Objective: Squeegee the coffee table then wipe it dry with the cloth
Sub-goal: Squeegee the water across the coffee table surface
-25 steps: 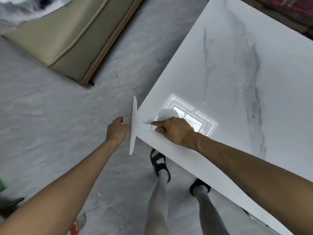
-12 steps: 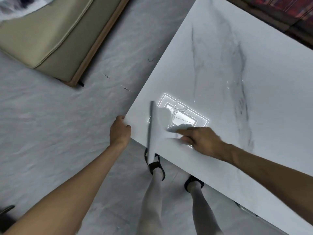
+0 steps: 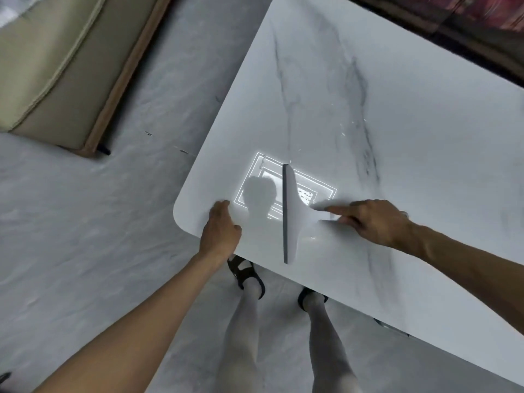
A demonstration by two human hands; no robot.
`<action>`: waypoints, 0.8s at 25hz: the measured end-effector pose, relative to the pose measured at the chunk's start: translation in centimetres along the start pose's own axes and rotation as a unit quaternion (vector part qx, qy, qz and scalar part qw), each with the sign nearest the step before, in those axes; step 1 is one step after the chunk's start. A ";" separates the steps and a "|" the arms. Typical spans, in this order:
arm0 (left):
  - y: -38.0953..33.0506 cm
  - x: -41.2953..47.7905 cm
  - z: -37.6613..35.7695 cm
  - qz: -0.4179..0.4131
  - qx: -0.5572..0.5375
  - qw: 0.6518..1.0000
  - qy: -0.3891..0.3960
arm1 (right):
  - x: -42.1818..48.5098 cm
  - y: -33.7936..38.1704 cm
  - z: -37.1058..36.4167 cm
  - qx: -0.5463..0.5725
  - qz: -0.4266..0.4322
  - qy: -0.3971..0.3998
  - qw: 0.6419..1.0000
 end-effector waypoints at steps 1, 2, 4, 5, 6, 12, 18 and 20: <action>-0.6 0.1 -0.8 0.003 0.006 1.000 0.015 | -1.5 -2.4 0.8 -0.010 -0.024 -0.001 1.000; -0.9 0.3 -1.5 0.010 0.017 0.999 0.033 | -2.8 -4.3 1.6 -0.023 -0.041 -0.010 0.999; -1.3 0.9 -2.2 0.029 0.037 0.997 0.061 | -4.3 -6.1 2.7 -0.043 -0.057 -0.015 0.997; -1.4 1.1 -2.1 0.041 0.038 0.997 0.061 | -4.2 -5.8 2.9 -0.037 -0.057 -0.009 0.998; -1.4 1.3 -1.5 0.056 0.029 0.997 0.047 | -3.7 -4.9 2.8 -0.017 -0.053 -0.003 0.998; 0.2 0.8 5.1 0.122 -0.089 0.977 -0.148 | 6.5 11.5 -2.4 0.023 0.107 0.083 0.991; 0.2 2.0 5.6 0.073 -0.028 0.993 -0.087 | 10.5 7.5 0.0 0.025 0.017 0.023 0.999; -0.6 2.4 4.1 0.067 -0.013 0.996 -0.049 | 8.6 1.5 1.4 0.043 -0.053 -0.002 0.998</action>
Point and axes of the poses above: each hand's wrist, its own x-axis towards the middle knuckle, its own z-axis out of the back of the hand, y = z × x, the point moved 8 cm from there along x, towards the middle knuckle, and after that the axes turned 7 degrees about -x, right-handed, at the moved point
